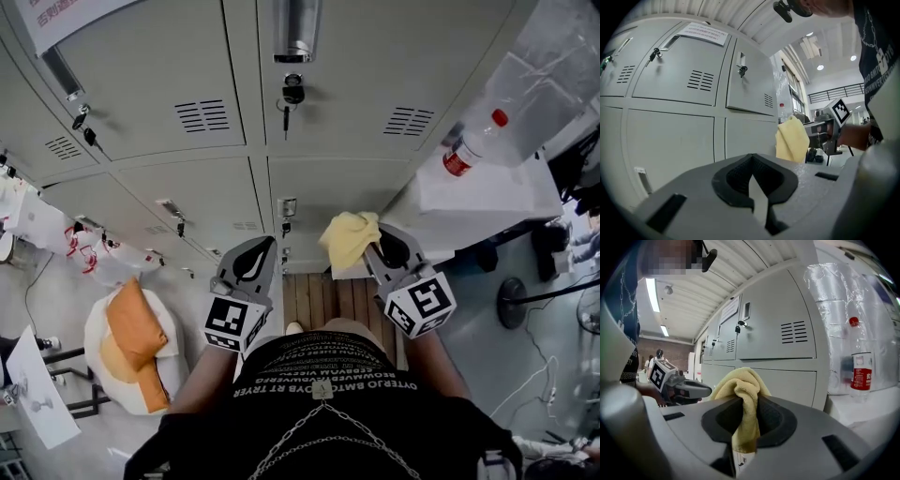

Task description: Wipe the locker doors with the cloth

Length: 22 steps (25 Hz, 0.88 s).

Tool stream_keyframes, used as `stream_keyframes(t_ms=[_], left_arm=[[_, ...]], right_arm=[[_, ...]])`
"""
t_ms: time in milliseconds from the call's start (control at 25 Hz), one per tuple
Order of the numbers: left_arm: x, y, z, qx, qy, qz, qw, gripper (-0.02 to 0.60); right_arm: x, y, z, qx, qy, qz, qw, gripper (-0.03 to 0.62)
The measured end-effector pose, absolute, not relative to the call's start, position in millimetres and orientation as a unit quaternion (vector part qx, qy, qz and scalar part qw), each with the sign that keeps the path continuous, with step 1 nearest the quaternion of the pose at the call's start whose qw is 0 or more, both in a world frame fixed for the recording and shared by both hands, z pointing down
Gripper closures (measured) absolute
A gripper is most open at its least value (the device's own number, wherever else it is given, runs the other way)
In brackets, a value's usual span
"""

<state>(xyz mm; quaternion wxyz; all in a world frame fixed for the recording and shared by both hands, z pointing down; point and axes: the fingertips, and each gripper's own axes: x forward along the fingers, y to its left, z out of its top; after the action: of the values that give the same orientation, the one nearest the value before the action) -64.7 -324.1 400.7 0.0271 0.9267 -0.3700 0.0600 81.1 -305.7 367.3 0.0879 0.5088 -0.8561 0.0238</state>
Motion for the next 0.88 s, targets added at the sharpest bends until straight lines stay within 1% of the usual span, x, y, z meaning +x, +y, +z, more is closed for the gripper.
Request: stream_keyframes(t_ms=[360, 600, 720, 880], left_arm=[[-78, -317, 405, 0.921, -0.385, 0.061, 0.027, 0.577], [-94, -319, 418, 0.905, -0.416, 0.072, 0.047, 0.577], [-95, -326, 422, 0.9, -0.427, 0.075, 0.041, 0.577], [-83, -334, 407, 0.901, -0.426, 0.077, 0.028, 0.577]], right_arm=[[57, -320, 346, 0.475, -0.875, -0.005, 0.095, 0.53], [39, -342, 335, 0.448, -0.89, -0.021, 0.079, 0.53], [26, -354, 335, 0.427, -0.901, -0.025, 0.072, 0.53], [14, -370, 337, 0.407, -0.91, -0.03, 0.067, 0.53]])
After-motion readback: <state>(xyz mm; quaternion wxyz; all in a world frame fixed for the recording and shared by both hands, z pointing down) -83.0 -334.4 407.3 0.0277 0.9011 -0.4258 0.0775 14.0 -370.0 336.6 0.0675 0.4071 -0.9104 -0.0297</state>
